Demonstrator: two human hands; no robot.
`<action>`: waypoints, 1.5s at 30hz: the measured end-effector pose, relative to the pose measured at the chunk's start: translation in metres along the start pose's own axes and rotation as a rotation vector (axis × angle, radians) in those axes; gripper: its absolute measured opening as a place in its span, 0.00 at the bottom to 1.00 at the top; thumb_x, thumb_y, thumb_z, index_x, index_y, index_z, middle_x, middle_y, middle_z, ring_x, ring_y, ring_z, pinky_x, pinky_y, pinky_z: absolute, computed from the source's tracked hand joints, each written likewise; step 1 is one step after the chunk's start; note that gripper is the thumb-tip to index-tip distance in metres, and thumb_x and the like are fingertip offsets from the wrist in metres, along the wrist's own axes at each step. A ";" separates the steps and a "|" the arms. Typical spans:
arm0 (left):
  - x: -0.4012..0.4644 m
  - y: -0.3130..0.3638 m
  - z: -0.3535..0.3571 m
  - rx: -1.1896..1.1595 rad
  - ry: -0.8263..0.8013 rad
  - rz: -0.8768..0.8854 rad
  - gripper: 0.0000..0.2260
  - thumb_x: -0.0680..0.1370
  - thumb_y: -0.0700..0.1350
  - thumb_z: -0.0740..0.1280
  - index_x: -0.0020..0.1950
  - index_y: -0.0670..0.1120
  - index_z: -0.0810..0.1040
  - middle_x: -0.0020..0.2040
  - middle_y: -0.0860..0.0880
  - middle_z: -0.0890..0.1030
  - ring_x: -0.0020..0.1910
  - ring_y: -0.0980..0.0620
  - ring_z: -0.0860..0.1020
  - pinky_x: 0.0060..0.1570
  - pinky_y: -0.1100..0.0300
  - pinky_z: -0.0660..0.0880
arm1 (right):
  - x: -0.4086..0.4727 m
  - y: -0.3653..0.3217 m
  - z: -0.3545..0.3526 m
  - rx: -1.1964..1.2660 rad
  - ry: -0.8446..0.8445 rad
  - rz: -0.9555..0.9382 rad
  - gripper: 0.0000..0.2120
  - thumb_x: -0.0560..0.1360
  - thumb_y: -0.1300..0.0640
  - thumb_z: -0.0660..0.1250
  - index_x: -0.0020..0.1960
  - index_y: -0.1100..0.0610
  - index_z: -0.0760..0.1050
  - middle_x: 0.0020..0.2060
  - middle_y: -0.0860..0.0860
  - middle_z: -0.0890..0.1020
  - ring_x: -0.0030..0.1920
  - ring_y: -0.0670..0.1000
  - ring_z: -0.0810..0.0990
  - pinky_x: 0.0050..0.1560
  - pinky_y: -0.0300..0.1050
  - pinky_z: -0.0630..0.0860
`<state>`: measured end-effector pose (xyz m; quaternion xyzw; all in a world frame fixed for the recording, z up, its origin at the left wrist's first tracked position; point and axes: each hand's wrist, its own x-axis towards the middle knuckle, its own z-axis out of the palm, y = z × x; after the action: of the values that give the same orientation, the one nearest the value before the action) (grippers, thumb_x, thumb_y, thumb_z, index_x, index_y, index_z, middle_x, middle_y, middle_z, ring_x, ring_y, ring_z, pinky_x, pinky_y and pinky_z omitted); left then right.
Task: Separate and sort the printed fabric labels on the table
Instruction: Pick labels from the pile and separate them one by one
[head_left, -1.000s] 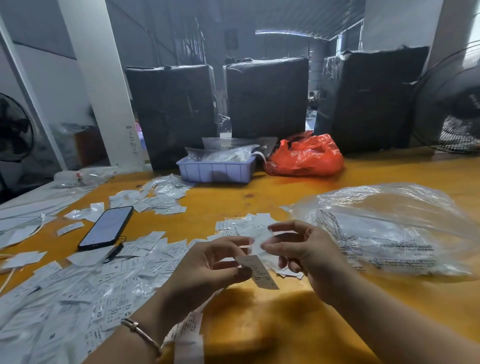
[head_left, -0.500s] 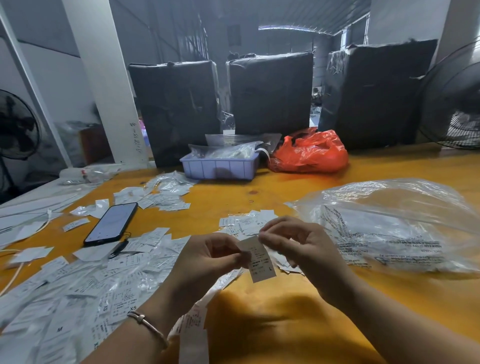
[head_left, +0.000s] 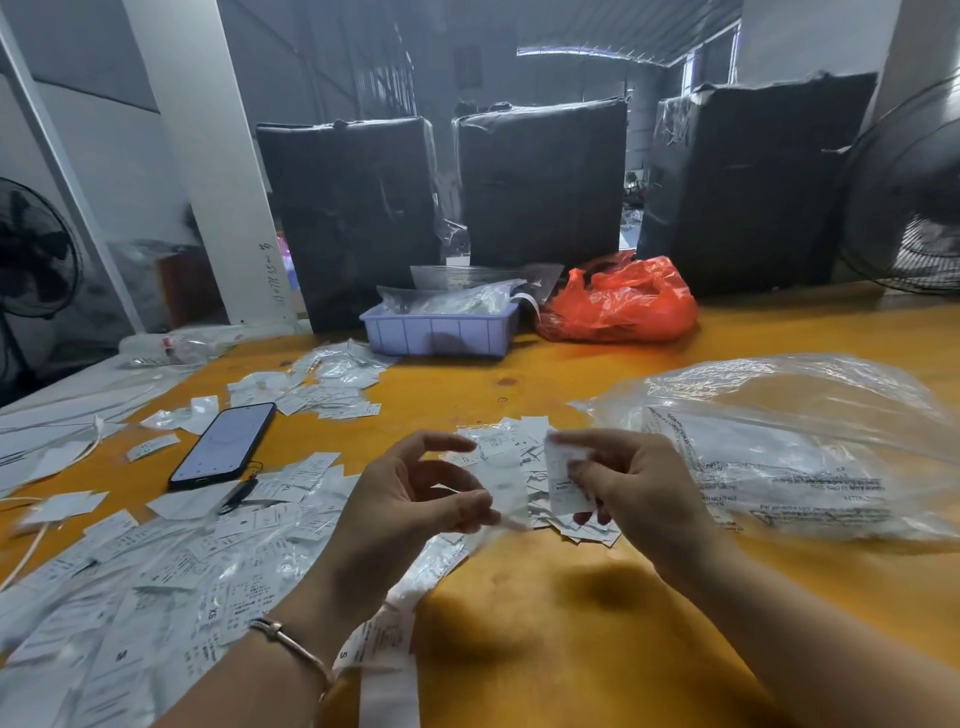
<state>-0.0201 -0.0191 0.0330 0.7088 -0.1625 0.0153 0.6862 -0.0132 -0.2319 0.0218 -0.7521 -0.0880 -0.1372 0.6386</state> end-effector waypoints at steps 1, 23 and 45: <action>0.000 0.000 0.001 -0.004 -0.014 0.007 0.23 0.66 0.36 0.76 0.59 0.43 0.76 0.40 0.39 0.83 0.40 0.40 0.84 0.40 0.55 0.81 | 0.000 -0.001 0.002 -0.013 -0.037 0.023 0.16 0.75 0.71 0.62 0.49 0.56 0.84 0.30 0.51 0.82 0.26 0.46 0.75 0.26 0.38 0.71; -0.003 0.004 0.011 0.107 -0.178 -0.056 0.12 0.70 0.43 0.71 0.46 0.35 0.82 0.42 0.39 0.85 0.38 0.45 0.85 0.37 0.61 0.78 | -0.009 -0.011 0.008 0.110 -0.290 -0.061 0.12 0.59 0.50 0.77 0.34 0.58 0.83 0.33 0.66 0.79 0.33 0.53 0.72 0.35 0.49 0.65; -0.005 0.003 0.010 0.183 -0.108 0.070 0.11 0.65 0.43 0.76 0.41 0.36 0.83 0.35 0.39 0.84 0.34 0.49 0.82 0.36 0.61 0.78 | -0.016 -0.040 0.005 -0.090 -0.007 -0.419 0.27 0.67 0.69 0.75 0.61 0.49 0.76 0.37 0.47 0.81 0.39 0.47 0.82 0.41 0.41 0.82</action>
<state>-0.0278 -0.0283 0.0340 0.7622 -0.2216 0.0159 0.6080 -0.0403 -0.2198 0.0530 -0.7457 -0.2383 -0.2681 0.5615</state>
